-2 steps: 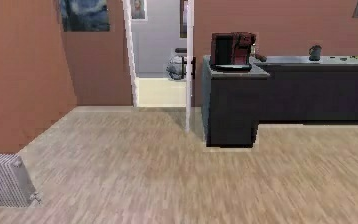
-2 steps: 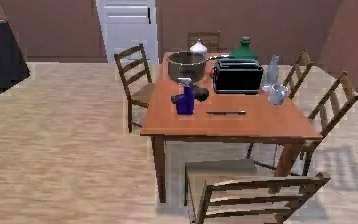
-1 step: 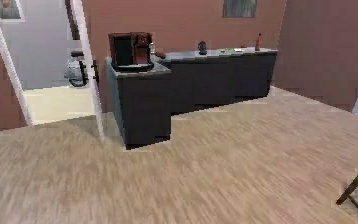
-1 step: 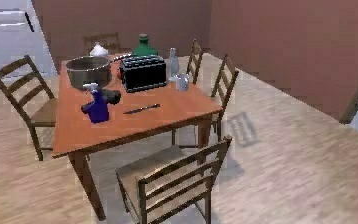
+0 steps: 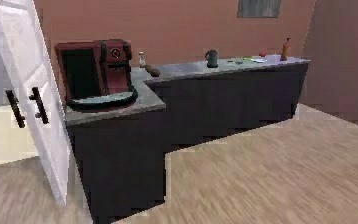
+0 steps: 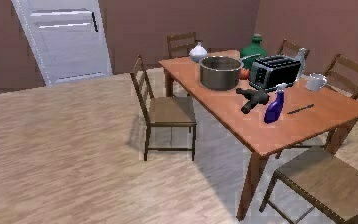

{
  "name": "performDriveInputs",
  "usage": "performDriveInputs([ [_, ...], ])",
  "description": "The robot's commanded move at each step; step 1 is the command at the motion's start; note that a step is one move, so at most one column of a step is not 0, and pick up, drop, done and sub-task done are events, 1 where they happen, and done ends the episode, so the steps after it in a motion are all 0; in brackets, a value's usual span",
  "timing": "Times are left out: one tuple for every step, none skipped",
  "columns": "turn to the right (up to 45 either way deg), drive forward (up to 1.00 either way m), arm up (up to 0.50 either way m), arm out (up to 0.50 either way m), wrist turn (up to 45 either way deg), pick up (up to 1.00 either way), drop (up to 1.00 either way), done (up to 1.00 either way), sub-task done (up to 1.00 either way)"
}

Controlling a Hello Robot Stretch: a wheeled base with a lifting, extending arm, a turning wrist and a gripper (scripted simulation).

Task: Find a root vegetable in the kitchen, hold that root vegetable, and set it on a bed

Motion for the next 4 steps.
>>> performDriveInputs([
  [3.0, 0.00, 0.00, 0.00, 0.0, 0.00, 0.00, 0.00, 0.00],
  [0.0, 0.85, 0.00, 0.00, 0.0, 0.00, 0.00, 0.00, 0.00],
  [-45.0, 0.00, 0.00, 0.00, 0.0, 0.00, 0.00, 0.00, 0.00],
  [-45.0, 0.00, 0.00, 0.00, 0.0, 0.00, 0.00, 0.00, 0.00],
])
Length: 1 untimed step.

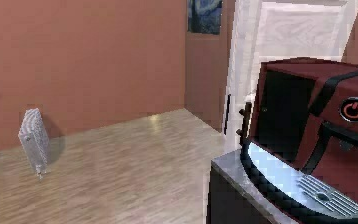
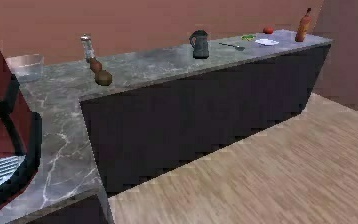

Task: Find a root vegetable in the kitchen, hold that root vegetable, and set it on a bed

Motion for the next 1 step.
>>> performDriveInputs([
  [-18.0, 0.00, 0.00, 0.00, 0.0, 0.00, 0.00, 0.00, 0.00],
])
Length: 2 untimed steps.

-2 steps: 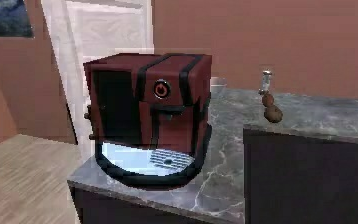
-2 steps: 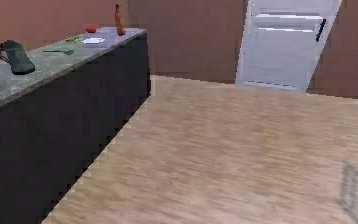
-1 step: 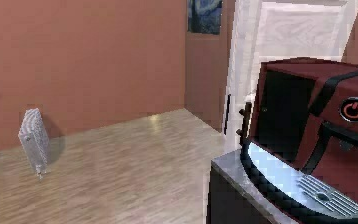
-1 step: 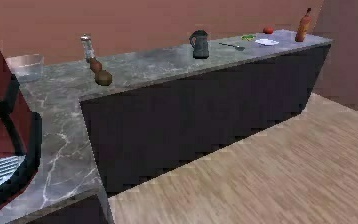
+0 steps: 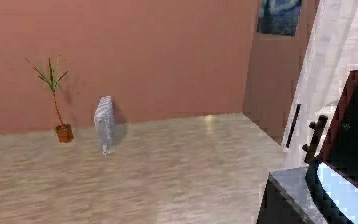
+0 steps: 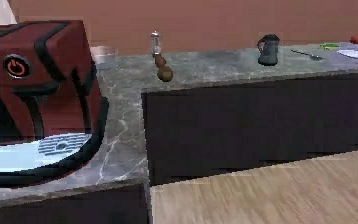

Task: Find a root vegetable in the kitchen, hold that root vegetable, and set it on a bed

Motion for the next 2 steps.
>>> performDriveInputs([
  [45.0, 0.00, 0.00, 0.00, 0.0, 0.00, 0.00, 0.00, 0.00],
  [45.0, 0.00, 0.00, 0.00, 0.0, 0.00, 0.00, 0.00, 0.00],
])
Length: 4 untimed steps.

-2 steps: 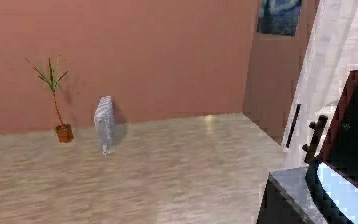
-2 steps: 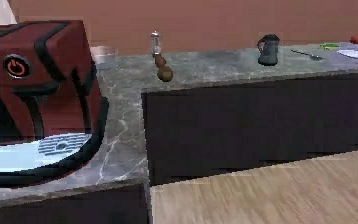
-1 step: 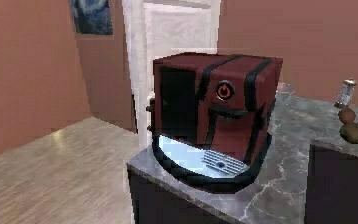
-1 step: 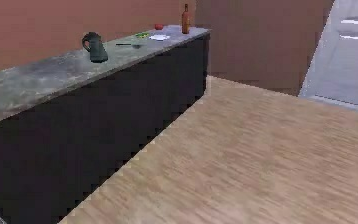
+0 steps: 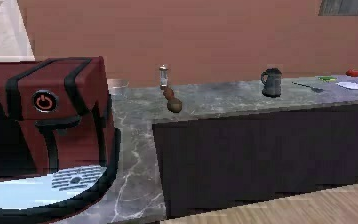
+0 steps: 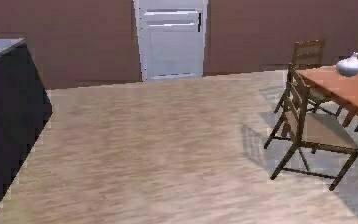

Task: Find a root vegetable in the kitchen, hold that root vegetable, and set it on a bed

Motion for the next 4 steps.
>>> performDriveInputs([
  [30.0, 0.00, 0.00, 0.00, 0.0, 0.00, 0.00, 0.00, 0.00],
  [0.0, 1.00, 0.00, 0.00, 0.0, 0.00, 0.00, 0.00, 0.00],
  [15.0, 0.00, 0.00, 0.00, 0.0, 0.00, 0.00, 0.00, 0.00],
  [0.0, 0.20, 0.00, 0.00, 0.0, 0.00, 0.00, 0.00, 0.00],
])
